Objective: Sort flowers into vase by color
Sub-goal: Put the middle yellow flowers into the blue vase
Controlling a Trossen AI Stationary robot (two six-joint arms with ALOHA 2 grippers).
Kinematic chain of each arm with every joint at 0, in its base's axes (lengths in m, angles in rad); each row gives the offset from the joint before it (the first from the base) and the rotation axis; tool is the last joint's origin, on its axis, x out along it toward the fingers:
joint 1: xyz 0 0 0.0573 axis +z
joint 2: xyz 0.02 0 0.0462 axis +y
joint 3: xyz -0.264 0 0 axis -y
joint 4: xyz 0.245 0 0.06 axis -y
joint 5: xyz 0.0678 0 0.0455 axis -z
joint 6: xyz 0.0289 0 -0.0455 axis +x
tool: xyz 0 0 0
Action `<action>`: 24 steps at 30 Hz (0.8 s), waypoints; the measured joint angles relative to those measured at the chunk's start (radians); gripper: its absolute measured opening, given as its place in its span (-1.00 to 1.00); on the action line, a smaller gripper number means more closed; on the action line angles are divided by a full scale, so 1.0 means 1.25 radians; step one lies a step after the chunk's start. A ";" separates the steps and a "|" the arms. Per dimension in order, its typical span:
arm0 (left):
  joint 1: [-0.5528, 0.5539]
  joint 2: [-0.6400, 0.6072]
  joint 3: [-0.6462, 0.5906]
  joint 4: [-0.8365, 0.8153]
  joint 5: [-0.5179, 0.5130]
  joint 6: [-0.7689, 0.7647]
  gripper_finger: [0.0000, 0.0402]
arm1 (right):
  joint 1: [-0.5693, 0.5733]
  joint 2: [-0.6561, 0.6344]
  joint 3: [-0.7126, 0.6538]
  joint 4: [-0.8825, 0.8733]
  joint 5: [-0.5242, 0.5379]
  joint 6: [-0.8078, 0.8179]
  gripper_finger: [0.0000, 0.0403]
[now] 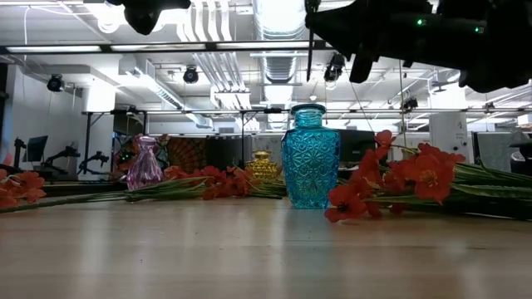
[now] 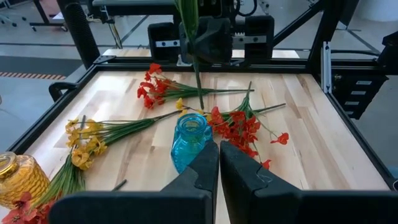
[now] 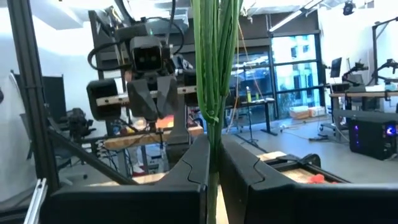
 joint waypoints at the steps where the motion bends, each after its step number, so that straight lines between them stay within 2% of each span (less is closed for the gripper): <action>1: 0.000 0.000 0.000 0.000 0.000 0.000 -1.00 | 0.000 0.004 0.000 0.001 0.002 0.000 -0.94; 16: 0.000 0.000 0.000 0.005 0.000 0.000 -1.00 | 0.000 0.071 -0.002 0.003 0.006 -0.025 -0.94; 24: 0.000 0.000 0.000 0.004 0.000 0.000 -1.00 | 0.000 0.071 -0.002 0.001 0.006 -0.042 -0.94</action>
